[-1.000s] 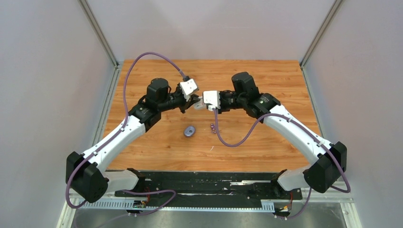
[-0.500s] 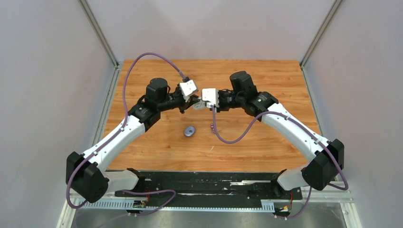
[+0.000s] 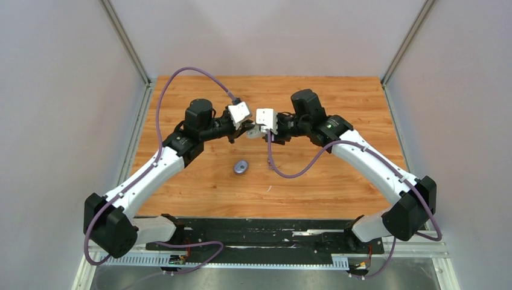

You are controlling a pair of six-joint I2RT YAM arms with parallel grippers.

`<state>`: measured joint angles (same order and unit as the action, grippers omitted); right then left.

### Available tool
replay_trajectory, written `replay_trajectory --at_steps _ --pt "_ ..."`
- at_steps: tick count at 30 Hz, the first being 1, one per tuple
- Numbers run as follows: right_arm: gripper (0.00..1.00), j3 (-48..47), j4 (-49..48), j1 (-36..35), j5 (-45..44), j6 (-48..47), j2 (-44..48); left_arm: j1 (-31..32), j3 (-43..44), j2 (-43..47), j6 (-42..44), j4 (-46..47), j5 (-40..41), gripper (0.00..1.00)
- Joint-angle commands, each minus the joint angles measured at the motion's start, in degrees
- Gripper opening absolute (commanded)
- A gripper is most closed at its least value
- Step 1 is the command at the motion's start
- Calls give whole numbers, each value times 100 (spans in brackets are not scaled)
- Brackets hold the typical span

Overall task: Insert the wireless bluetooth earbuds into the charging case
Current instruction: Place the earbud in the charging case.

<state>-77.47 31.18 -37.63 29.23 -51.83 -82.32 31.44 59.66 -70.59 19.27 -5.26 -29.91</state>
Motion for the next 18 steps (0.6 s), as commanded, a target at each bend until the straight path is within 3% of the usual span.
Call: replay_trajectory --at_steps 1,3,9,13,18 --pt "51 -259 154 233 252 516 301 63 162 175 2 407 -306 0" --pt "57 -187 145 389 568 735 482 64 194 158 -12 403 -330 0" --pt "60 -135 77 978 1333 2261 540 63 398 90 -65 367 -344 0" --pt "61 -145 63 1553 2673 3438 192 57 414 180 -251 666 -350 0" --pt "61 -197 51 1730 3724 3306 -104 57 410 245 -512 1074 -615 0"
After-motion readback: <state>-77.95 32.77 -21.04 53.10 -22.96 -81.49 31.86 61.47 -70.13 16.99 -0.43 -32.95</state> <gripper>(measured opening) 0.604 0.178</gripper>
